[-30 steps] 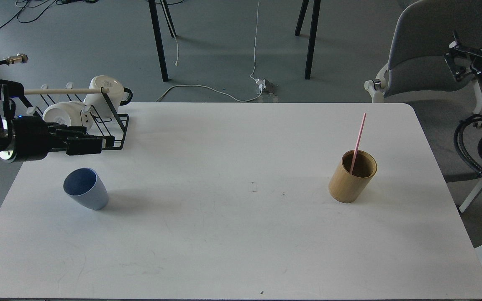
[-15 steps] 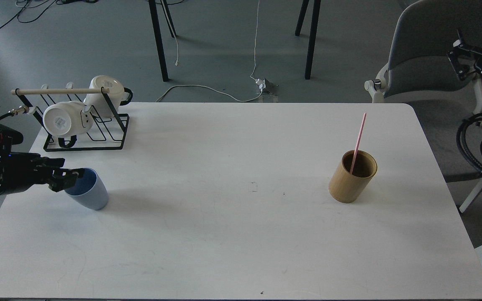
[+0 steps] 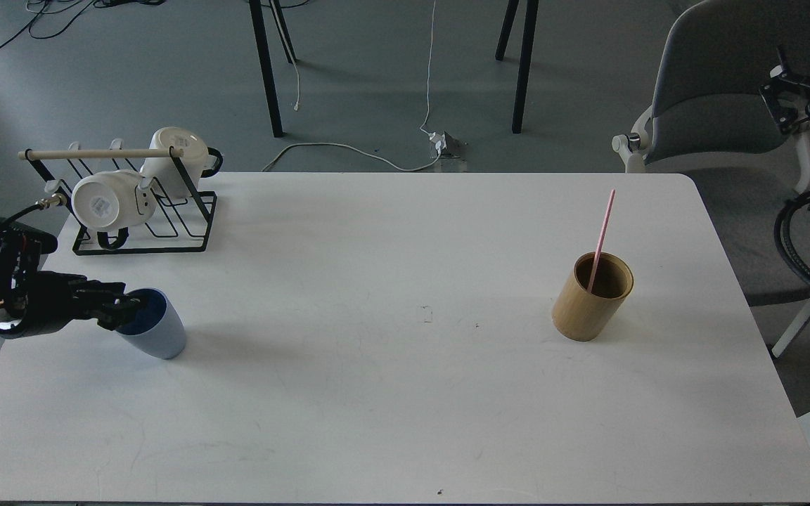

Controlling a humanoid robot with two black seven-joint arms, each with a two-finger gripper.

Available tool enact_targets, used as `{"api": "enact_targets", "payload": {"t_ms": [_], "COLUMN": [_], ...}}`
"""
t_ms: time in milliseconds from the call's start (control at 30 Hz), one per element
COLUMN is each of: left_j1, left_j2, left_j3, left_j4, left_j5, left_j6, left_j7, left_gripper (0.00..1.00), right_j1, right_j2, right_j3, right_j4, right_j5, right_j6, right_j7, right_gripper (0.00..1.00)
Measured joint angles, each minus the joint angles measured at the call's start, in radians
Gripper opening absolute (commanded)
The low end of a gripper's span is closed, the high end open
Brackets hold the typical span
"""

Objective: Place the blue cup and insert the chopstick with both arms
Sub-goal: 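Carry the blue cup with the left gripper and set it beside the tan cup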

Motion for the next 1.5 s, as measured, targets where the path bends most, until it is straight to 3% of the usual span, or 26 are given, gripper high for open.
{"api": "enact_targets", "payload": {"t_ms": [133,467,733,833,1000,1300,1500], "left_j1": [0.000,-0.039,-0.308,-0.416,-0.498,-0.463,-0.413], "left_j2": [-0.001,-0.016,-0.049,-0.155,-0.353,-0.588,-0.714], "left_j3": [-0.001,-0.006,-0.012,-0.010,-0.004,0.116,0.122], "left_j4": [0.002,-0.018,-0.239,-0.298,-0.306,-0.229,-0.094], "left_j5": [0.000,0.000,-0.004,-0.004,0.004,0.117,0.194], "left_j6": [-0.006,-0.037,-0.217,-0.234,-0.236,-0.236,-0.236], "left_j7": [-0.033,-0.040,-0.028,0.011,0.082,0.099,0.122], "left_gripper": [0.06,0.03,0.03,0.03,0.03,0.03,0.04], "right_j1": [0.000,-0.001,-0.001,0.000,0.000,0.000,-0.001], "right_j2": [0.000,-0.010,-0.016,-0.022,-0.063,-0.100,-0.107], "right_j3": [0.001,0.001,0.002,0.006,0.011,0.012,0.013], "right_j4": [0.000,0.000,0.000,0.002,0.001,-0.001,0.000], "right_j5": [0.000,0.000,0.000,0.000,0.000,0.000,0.000], "right_j6": [0.000,0.000,0.000,0.000,0.000,0.000,0.000], "right_j7": [0.000,0.000,0.000,0.000,0.000,0.000,0.000], "right_gripper": [0.99,0.99,0.99,0.99,0.99,0.99,0.99]}}
